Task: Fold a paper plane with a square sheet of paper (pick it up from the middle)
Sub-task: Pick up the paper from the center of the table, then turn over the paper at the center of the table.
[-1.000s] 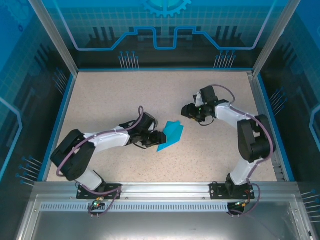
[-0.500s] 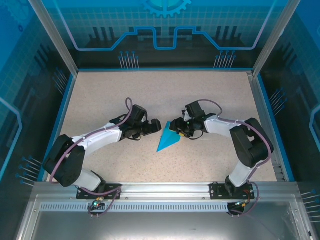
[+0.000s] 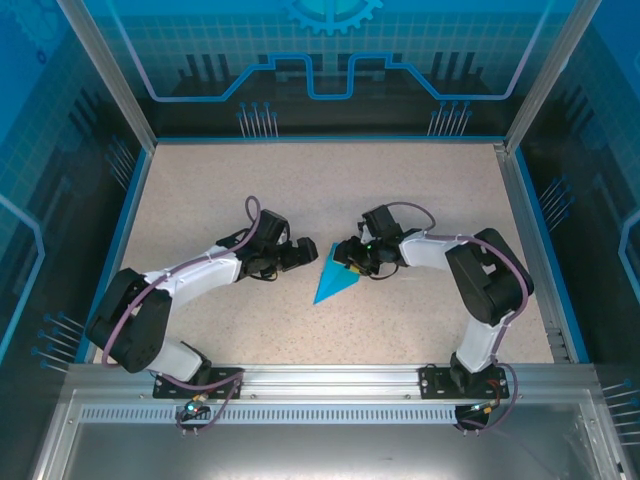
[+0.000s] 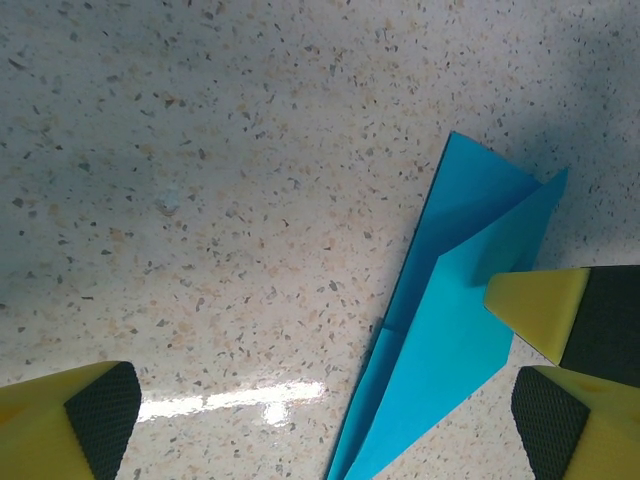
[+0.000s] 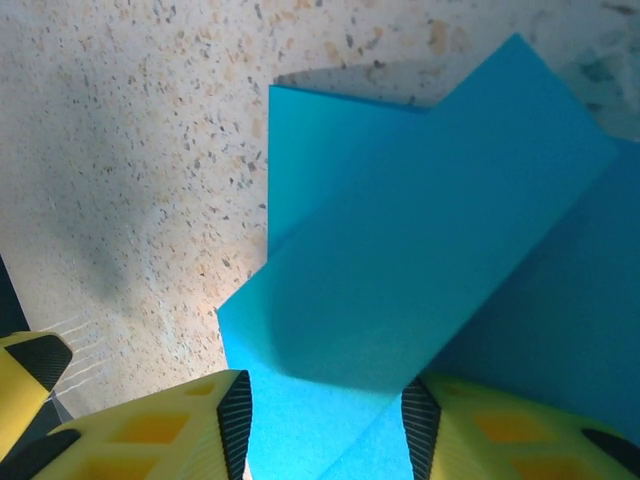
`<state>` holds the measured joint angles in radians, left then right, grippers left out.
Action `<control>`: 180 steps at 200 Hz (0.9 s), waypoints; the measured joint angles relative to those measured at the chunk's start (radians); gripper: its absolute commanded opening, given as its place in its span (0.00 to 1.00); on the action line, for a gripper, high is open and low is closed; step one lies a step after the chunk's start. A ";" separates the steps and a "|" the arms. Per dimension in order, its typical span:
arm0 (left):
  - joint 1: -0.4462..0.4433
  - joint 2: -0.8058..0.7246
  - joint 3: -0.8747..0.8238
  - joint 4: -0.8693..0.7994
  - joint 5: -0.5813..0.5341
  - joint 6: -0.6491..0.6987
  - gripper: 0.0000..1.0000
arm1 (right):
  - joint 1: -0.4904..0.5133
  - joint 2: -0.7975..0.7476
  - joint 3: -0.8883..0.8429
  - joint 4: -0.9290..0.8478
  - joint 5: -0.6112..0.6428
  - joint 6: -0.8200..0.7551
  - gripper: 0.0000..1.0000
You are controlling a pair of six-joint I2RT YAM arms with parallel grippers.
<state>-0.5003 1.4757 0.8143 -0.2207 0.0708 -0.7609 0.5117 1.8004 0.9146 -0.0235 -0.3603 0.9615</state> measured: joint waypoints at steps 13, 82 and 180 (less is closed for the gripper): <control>0.009 0.007 0.000 0.001 0.016 -0.001 0.99 | 0.000 0.007 0.000 0.019 -0.008 0.006 0.41; 0.060 0.036 -0.026 0.042 0.146 -0.036 0.98 | 0.018 0.019 -0.018 0.178 -0.026 0.028 0.17; 0.120 0.034 -0.107 0.297 0.430 -0.134 0.98 | -0.017 -0.121 -0.034 0.259 -0.138 0.046 0.06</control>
<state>-0.3801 1.5093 0.7074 0.0765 0.5011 -0.8948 0.4946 1.6791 0.8810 0.2352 -0.4984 1.0073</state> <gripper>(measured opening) 0.985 0.062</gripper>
